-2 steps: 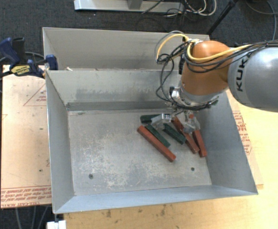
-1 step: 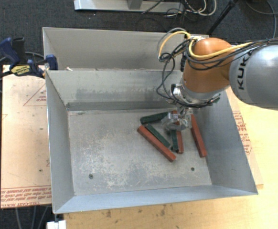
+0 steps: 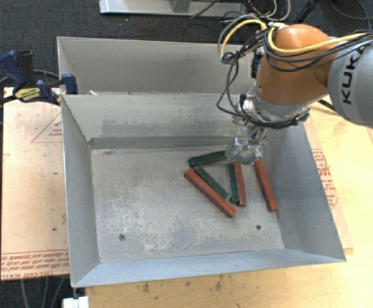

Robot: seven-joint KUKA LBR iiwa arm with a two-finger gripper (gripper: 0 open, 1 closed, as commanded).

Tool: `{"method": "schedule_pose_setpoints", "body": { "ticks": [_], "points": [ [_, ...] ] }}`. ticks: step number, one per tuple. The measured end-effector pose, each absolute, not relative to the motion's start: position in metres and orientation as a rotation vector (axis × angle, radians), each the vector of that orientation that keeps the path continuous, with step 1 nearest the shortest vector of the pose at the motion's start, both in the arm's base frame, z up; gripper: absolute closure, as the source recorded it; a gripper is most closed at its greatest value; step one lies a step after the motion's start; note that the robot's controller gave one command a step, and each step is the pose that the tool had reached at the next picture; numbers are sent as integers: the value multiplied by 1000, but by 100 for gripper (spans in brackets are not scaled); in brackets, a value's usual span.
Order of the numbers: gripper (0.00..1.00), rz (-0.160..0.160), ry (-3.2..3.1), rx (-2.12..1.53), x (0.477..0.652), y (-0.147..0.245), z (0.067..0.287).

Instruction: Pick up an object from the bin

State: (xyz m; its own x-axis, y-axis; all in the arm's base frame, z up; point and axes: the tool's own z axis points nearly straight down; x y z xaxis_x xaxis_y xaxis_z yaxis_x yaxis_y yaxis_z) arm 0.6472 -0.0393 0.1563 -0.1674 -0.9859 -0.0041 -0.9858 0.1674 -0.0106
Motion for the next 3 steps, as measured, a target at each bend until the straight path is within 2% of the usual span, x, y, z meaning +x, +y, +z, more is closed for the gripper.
{"method": "schedule_pose_setpoints", "body": {
  "ticks": [1, 2, 3],
  "points": [
    [0, 2, 2398, -2023, 645, -40, 151],
    [0, 6, 2351, -2083, 644, -59, 67],
    [100, 2, 2350, -2079, 645, -59, 71]
  ]
}}
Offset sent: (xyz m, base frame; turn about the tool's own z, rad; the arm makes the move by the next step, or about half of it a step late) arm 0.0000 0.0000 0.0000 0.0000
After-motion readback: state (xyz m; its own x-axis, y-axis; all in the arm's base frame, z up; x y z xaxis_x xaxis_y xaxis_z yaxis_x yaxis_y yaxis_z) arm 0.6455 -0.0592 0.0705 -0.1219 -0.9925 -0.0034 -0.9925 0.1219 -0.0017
